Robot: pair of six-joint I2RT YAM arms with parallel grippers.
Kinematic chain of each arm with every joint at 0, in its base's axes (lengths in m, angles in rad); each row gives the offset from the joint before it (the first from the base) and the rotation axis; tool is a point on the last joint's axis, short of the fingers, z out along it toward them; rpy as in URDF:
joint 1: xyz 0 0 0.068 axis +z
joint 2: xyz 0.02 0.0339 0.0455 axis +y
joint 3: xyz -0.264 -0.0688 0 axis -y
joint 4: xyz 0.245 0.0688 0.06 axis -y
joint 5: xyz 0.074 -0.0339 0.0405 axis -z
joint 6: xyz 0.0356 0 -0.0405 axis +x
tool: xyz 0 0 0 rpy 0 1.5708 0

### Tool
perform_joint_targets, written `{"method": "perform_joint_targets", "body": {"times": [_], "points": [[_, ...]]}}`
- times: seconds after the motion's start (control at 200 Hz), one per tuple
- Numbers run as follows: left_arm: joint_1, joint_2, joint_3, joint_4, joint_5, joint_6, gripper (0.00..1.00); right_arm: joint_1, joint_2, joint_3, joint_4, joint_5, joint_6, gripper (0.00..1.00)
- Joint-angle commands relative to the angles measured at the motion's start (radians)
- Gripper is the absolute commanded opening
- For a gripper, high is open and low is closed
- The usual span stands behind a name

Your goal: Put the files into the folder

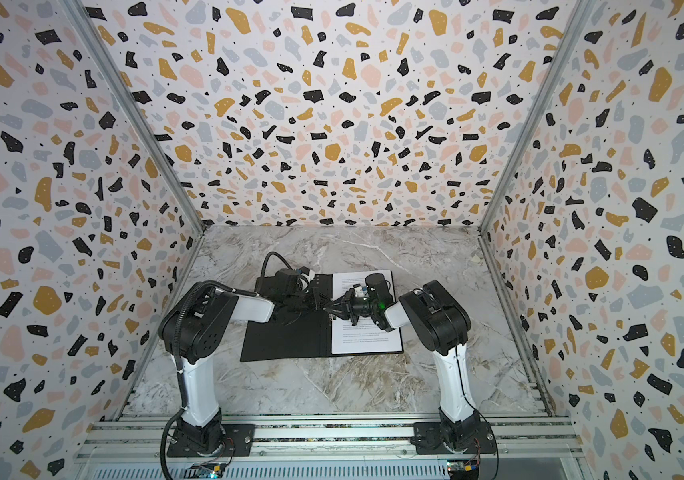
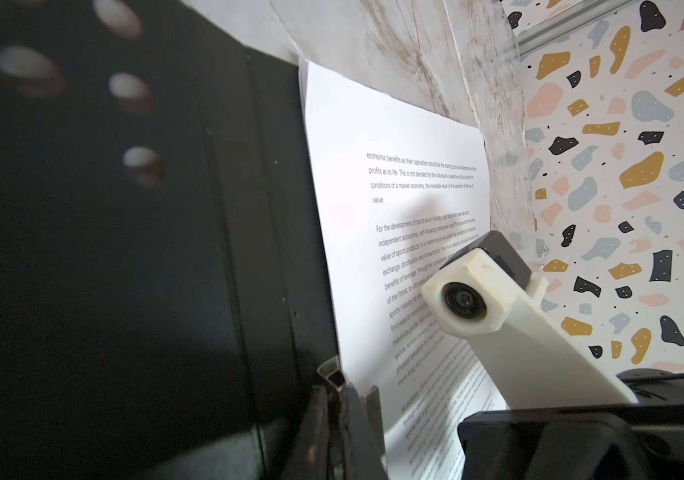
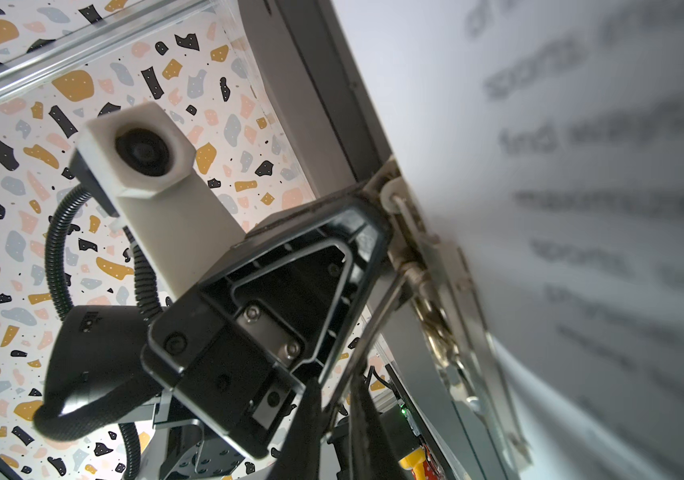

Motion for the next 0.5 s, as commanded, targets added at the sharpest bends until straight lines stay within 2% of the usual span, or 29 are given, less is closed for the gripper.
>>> {"method": "perform_joint_targets", "body": {"times": [0.0,0.28,0.496], "points": [[0.000,0.053,0.005,-0.067,-0.049,0.029,0.08,0.013,-0.017,-0.012,0.028,-0.024,-0.010,0.13],[0.000,0.063,0.008,-0.070,-0.052,0.031,0.08,0.017,-0.008,0.004,0.027,-0.040,-0.026,0.09],[0.000,0.073,0.012,-0.074,-0.050,0.031,0.08,0.019,-0.014,-0.018,0.016,-0.074,-0.089,0.06]]}}
